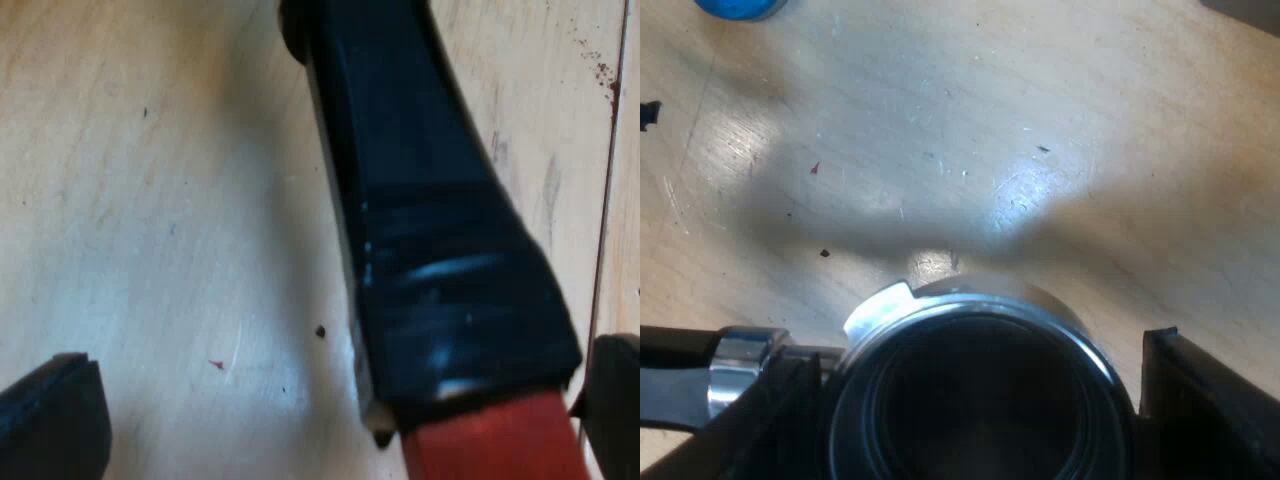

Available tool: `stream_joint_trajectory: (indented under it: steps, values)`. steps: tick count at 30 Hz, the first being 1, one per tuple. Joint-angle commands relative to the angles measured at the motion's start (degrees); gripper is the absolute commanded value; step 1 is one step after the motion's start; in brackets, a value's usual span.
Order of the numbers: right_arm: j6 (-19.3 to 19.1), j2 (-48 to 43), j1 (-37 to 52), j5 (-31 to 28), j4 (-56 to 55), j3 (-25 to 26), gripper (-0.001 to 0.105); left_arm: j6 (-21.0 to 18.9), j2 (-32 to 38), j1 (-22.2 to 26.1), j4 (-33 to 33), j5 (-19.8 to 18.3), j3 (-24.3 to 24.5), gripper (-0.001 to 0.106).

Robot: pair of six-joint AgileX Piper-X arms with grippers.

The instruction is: Put the handle in the coffee machine

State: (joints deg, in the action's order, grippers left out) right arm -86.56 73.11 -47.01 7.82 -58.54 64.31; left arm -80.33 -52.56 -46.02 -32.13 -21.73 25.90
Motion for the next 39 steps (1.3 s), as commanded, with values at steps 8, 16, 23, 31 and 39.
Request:
stream_joint_trajectory:
  steps: [8, 16, 23, 31, 39]
  values:
    - [-0.2, -0.9, 0.2, 1.4, 0.8, 0.4, 0.000, -0.6, -0.1, -0.3, 2.0, -0.3, 0.3, 0.098]
    - [-0.2, -0.9, 0.2, 1.4, 0.8, 0.4, 0.000, -0.6, -0.1, -0.3, 1.1, 1.5, 0.3, 0.098]
    - [-0.2, -0.9, 0.2, 1.4, 0.8, 0.4, 0.000, -0.8, -0.1, -0.3, 1.1, 1.4, 0.3, 0.065]
    - [-0.2, -0.9, 0.2, 1.4, 0.8, 0.4, 0.000, -0.8, -0.1, -0.3, 1.1, -1.2, 0.3, 0.018]
    - [-0.2, -0.9, 0.2, 1.4, 0.8, 0.4, 0.000, -0.8, -0.1, -0.3, 0.6, -1.2, 0.3, 0.000]
